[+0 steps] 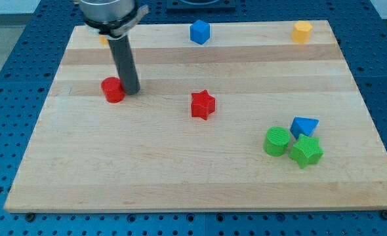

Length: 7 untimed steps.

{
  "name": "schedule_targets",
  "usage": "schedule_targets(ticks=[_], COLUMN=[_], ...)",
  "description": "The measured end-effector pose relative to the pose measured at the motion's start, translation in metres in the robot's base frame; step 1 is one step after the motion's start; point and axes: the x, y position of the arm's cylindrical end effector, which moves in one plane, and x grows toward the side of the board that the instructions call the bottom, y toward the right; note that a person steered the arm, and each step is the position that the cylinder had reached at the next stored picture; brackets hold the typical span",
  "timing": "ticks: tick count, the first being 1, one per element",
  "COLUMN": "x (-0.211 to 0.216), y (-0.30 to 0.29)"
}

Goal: Push the triangle to the center right of the board

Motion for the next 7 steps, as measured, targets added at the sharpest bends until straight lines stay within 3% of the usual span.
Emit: schedule_targets(ticks=[3, 4, 7], x=[0.001, 0.005, 0.075], y=[-0.046, -0.029, 0.053])
